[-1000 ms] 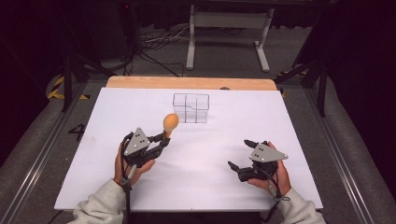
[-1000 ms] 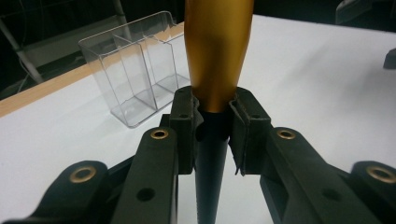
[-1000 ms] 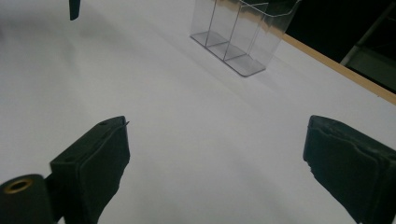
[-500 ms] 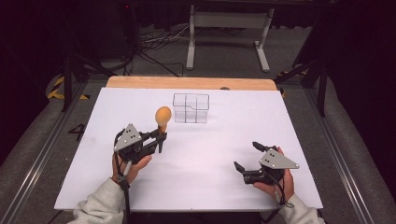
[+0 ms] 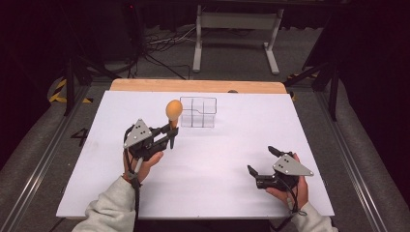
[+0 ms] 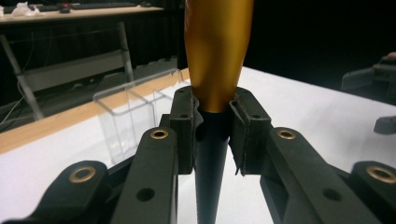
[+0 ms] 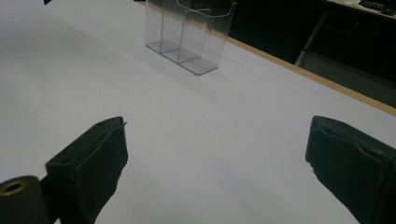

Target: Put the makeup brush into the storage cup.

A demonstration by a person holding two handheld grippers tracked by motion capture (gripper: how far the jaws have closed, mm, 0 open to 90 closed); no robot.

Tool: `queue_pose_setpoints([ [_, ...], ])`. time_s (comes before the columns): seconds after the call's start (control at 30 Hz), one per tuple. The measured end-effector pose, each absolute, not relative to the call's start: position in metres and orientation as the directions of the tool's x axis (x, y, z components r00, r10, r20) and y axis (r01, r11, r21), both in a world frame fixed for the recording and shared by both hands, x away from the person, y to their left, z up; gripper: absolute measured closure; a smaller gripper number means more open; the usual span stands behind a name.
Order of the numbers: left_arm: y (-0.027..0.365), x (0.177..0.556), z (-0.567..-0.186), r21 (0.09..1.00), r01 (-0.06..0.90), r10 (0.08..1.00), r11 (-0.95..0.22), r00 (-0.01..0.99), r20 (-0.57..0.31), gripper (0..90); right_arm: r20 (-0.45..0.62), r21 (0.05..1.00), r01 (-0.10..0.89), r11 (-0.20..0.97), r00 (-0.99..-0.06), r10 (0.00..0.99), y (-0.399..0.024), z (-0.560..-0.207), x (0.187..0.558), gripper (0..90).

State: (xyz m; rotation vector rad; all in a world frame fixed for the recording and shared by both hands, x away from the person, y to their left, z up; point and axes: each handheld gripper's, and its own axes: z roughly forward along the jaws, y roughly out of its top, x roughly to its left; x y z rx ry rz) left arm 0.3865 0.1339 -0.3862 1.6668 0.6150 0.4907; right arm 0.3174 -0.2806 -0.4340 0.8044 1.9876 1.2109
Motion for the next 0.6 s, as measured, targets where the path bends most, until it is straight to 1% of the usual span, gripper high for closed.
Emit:
queue_pose_setpoints([
  [0.17,0.126,0.396,-0.373,0.987,0.106,0.635,-0.121,0.773,-0.005,73.3,-0.206,0.917,0.164,0.363,-0.585,0.785,-0.282,-0.434,0.318,6.7],
  [0.23,0.125,0.400,-0.366,0.990,0.102,0.631,-0.101,0.776,-0.016,73.3,-0.195,0.921,0.165,0.352,-0.588,0.785,-0.282,-0.433,0.318,6.7],
  [0.6,0.099,0.425,-0.343,0.994,0.079,0.623,-0.078,0.782,-0.013,73.3,-0.198,0.923,0.156,0.353,-0.593,0.780,-0.281,-0.433,0.318,6.8],
])
